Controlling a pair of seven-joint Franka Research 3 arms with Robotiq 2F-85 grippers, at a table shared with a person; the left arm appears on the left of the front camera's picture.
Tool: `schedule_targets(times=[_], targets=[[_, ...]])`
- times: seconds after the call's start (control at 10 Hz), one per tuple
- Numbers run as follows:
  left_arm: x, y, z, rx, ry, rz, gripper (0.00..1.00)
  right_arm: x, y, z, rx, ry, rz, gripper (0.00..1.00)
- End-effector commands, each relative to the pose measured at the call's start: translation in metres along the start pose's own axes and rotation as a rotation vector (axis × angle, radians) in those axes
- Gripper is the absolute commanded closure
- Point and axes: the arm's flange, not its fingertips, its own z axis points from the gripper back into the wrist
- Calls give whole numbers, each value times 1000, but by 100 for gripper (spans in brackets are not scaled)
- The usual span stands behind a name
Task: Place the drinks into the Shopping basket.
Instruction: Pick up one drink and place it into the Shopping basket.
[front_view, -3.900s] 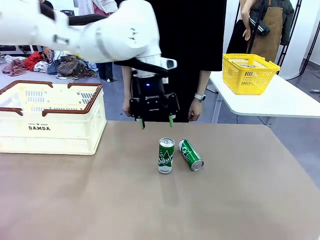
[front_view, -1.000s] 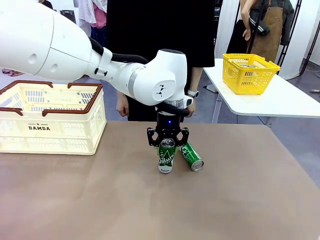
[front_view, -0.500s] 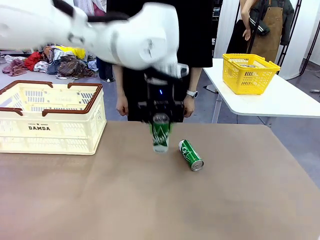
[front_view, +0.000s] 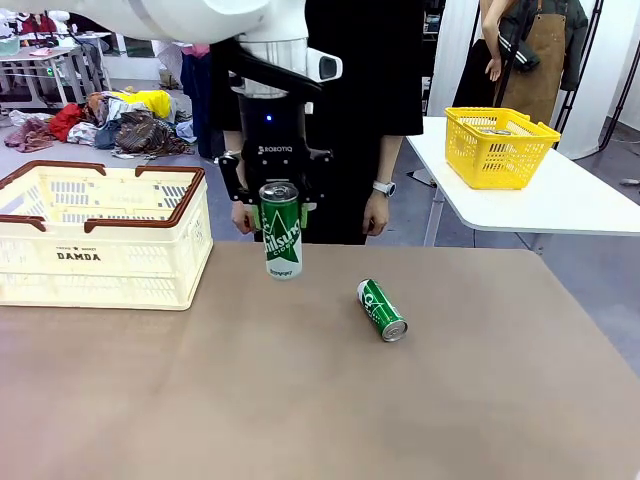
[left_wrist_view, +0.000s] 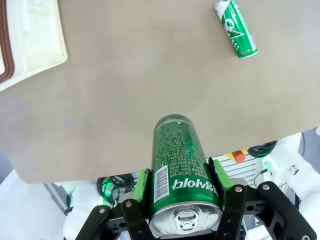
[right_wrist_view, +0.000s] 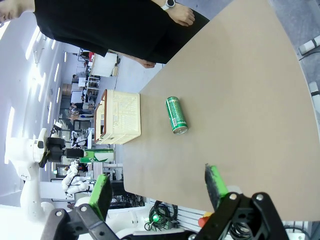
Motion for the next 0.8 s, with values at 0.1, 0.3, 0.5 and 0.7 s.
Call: schedule_targets(times=[0.1,0.3,0.5,0.7], targets=[[10,-7,-3,-6,3,-6,100,2,1,2,21,-8,22,0],[18,-7,-18,23,100,-107,100,2,1,2,21,-8,22,0],[44,66,33,-106,-216,38,100,2,1,2,21,-8,22,0],[65,137,77,-157,-413,108,100,2,1,2,21,-8,22,0]])
